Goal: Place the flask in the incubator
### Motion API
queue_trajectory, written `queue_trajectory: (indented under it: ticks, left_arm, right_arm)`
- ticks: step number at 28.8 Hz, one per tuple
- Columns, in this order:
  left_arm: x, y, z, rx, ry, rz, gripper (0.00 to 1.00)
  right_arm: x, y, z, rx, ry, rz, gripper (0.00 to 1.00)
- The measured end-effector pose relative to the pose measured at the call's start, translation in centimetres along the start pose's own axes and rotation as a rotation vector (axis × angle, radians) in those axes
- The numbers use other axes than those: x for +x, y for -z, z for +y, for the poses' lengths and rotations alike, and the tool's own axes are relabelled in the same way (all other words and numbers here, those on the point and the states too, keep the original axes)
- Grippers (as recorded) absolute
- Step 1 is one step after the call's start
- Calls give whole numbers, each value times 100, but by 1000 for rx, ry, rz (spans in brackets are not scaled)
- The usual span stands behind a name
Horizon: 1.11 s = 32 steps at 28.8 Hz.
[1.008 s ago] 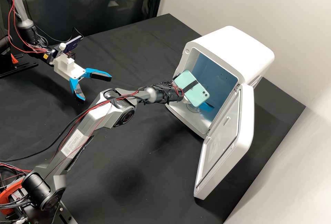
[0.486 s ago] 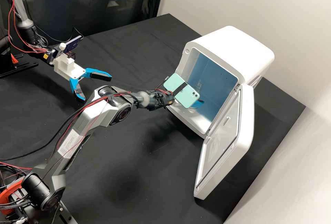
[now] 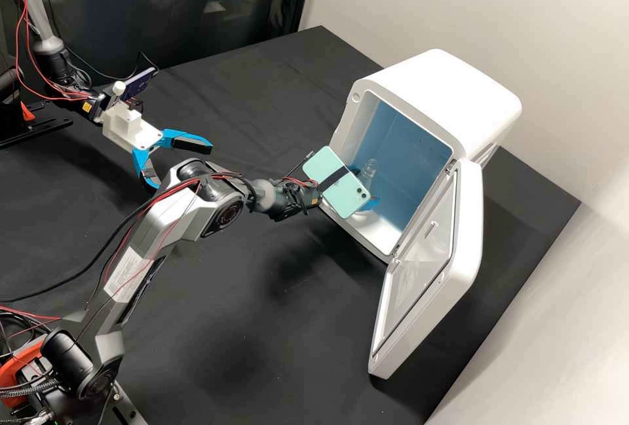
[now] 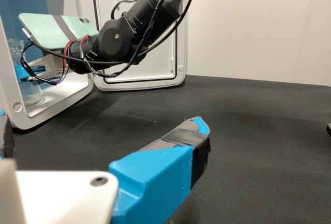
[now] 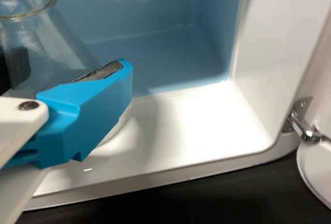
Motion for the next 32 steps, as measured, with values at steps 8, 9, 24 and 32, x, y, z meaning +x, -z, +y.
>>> queue_trajectory:
  ticks: [8, 9, 24, 32]
  left_arm:
    - [-1, -1, 5, 1, -2, 0, 100]
    - [-1, -1, 5, 1, -2, 0, 100]
    - [-3, -19, 19, 1, -9, -4, 100]
    - [2, -30, 19, -8, -14, 6, 100]
  right_arm:
    - [-24, -27, 17, -20, 9, 6, 100]
    - [-24, -28, 19, -19, 9, 7, 100]
    - [161, -30, 195, -39, 13, 0, 100]
    - [229, -189, 358, -45, -12, -11, 100]
